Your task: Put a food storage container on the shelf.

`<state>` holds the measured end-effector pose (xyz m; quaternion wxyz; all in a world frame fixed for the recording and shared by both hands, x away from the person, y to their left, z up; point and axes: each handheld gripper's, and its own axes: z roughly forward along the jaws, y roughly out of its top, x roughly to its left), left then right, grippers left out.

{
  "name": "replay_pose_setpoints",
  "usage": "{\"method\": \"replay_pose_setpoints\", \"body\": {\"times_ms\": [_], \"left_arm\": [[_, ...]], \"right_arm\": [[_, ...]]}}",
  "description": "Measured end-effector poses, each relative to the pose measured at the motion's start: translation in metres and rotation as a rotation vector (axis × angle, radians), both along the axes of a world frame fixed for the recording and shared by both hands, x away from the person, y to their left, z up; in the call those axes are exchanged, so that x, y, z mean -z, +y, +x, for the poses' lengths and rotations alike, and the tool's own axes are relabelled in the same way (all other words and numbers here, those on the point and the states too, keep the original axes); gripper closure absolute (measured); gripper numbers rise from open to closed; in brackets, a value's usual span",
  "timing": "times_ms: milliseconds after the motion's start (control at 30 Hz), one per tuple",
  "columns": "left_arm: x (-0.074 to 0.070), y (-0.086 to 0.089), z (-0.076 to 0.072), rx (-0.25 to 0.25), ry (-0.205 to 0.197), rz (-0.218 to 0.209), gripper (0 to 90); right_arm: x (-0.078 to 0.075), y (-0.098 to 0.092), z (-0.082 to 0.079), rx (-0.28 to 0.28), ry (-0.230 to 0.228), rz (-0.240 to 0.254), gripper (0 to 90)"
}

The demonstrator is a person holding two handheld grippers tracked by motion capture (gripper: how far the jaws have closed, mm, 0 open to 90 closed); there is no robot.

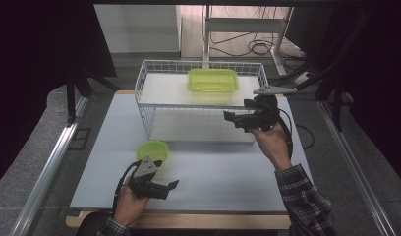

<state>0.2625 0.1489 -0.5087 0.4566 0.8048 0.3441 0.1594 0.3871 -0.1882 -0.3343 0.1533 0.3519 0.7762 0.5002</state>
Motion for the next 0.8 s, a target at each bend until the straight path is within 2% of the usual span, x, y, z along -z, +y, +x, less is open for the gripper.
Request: {"method": "replay_pose_setpoints", "body": {"times_ms": [167, 367, 567, 800], "left_arm": [[0.0, 0.001, 0.0, -0.007, -0.006, 0.005, 8.8], [0.0, 0.002, 0.0, -0.006, -0.012, 0.013, 8.6], [-0.001, 0.002, 0.0, -0.005, -0.01, 0.012, 8.5], [-0.002, 0.003, 0.0, -0.01, 0.002, 0.019, 8.3]], "right_arm": [[0.009, -0.001, -0.012, -0.027, -0.015, -0.022, 5.2], [0.024, -0.009, -0.021, -0.031, -0.026, -0.049, 3.9], [0.04, -0.022, -0.031, -0.012, -0.033, -0.037, 2.1], [0.06, -0.033, -0.043, 0.004, -0.028, -0.049, 1.5]]}}
